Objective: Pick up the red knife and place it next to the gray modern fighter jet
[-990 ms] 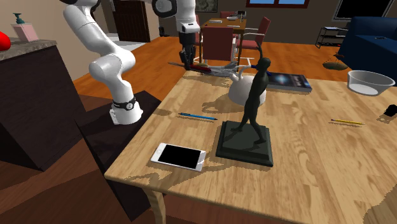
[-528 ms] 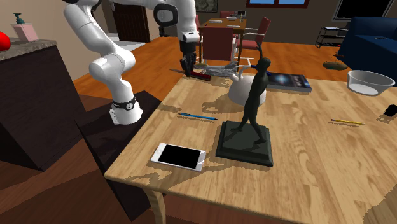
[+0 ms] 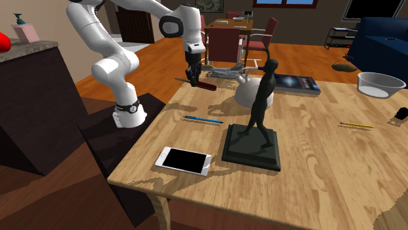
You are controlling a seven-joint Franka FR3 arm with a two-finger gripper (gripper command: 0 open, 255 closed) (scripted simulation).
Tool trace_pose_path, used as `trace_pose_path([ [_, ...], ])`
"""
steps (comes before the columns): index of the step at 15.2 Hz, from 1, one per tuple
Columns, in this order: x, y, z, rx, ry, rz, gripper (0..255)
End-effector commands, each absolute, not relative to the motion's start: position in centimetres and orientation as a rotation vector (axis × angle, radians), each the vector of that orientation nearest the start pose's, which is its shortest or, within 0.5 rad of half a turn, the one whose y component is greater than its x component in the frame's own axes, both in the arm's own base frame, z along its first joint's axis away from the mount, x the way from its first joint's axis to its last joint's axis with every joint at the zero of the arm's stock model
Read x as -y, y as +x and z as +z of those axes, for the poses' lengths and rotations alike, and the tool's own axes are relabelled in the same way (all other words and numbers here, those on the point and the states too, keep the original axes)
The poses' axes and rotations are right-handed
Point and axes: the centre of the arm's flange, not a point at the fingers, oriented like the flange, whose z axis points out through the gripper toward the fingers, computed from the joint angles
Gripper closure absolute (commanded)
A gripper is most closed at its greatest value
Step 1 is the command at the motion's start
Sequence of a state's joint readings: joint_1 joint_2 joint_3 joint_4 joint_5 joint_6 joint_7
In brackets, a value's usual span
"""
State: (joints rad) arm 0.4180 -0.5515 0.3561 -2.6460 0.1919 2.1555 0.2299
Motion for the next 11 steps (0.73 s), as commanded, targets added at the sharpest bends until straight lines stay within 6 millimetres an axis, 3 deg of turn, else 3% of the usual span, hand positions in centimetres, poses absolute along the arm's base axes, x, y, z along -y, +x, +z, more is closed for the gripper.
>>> trace_pose_path([
  [1, -26.5, 26.7, 40.0, 0.616, -3.08, -0.075, 255],
  [11, -26.5, 26.7, 34.7, 0.616, -3.08, -0.075, 255],
])
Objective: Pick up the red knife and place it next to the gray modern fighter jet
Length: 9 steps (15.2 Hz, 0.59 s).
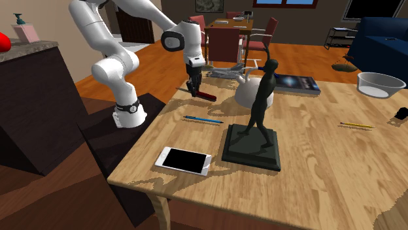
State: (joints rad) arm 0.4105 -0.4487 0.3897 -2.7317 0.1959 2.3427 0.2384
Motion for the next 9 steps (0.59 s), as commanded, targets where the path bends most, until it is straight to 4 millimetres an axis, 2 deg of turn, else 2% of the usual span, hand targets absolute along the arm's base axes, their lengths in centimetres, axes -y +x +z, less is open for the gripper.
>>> trace_pose_path([
  [1, -26.55, 26.69, 34.17, 0.616, -3.08, -0.075, 255],
  [9, -26.55, 26.69, 33.89, 0.616, -3.08, -0.075, 255],
])
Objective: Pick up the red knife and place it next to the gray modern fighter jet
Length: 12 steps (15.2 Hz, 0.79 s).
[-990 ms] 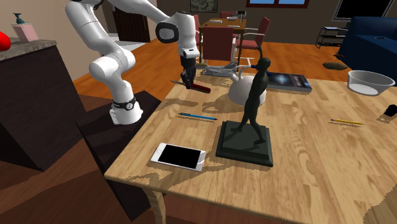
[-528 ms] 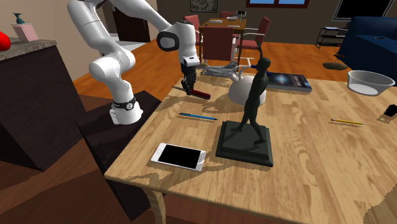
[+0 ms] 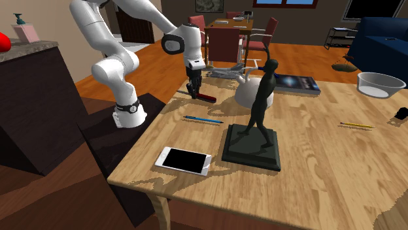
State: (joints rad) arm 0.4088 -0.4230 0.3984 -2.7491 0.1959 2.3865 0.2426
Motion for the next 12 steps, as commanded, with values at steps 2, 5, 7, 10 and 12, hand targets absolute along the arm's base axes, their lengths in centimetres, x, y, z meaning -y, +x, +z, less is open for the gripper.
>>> trace_pose_path([
  [2, -26.5, 26.7, 33.9, 0.616, -3.08, -0.075, 0],
  [5, -26.5, 26.7, 33.9, 0.616, -3.08, -0.075, 0],
  [7, -26.5, 26.6, 35.2, 0.616, -3.08, -0.075, 0],
  [10, -26.5, 26.5, 38.9, 0.616, -3.08, -0.075, 0],
  [12, -26.5, 26.5, 38.9, 0.616, -3.08, -0.075, 0],
])
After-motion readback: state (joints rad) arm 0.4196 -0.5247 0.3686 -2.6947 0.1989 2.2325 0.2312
